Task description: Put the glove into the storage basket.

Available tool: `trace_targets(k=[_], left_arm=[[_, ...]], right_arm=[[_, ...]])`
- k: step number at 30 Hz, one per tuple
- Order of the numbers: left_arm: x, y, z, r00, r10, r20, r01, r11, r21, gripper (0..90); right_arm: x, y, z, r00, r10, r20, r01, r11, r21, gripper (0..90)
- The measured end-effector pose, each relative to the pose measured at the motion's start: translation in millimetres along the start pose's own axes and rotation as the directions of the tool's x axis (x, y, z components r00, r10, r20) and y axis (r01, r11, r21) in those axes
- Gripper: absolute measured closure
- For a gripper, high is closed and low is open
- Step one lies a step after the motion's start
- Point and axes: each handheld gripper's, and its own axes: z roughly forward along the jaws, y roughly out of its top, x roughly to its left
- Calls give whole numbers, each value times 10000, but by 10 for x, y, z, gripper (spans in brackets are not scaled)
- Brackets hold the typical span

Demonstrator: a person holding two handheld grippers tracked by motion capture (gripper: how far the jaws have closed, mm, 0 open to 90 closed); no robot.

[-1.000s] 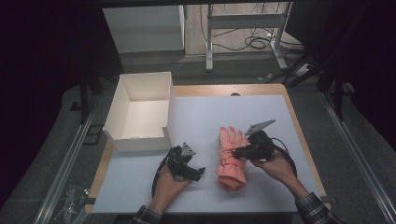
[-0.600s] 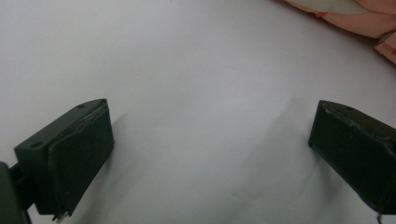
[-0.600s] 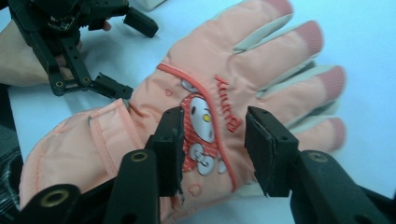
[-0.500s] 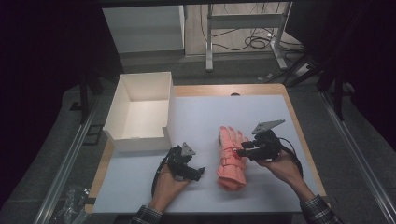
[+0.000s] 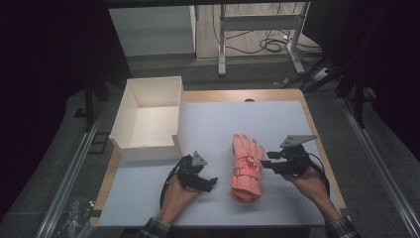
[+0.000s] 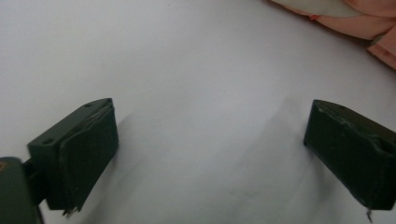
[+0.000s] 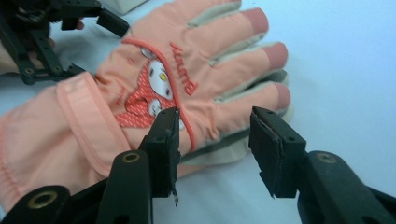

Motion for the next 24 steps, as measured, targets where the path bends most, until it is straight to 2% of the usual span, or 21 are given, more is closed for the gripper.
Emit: trace_targets(k=[6,7,12,17,24], left_arm=[[-6,2,-111,10000,54,-24,-54,9999,-163,34],[1,-1,-133,10000,50,7,-50,9999,-143,34],[33,-78,-219,9998,-60,-170,59,10000,-67,31],[35,-190,-294,9991,-125,-401,126,9999,33,31],[85,-325,-346,9975,-194,-673,209,9996,211,30]], right_arm=[[-17,-131,-5,9998,157,80,-156,9998,-81,556],[-17,-192,-14,9996,284,5,-284,9995,-135,598],[8,-319,-36,9989,433,-159,-436,9988,-204,688],[79,-429,-26,9993,328,-185,-331,9993,-147,778],[212,-556,31,9994,138,-329,-134,9998,136,816]])
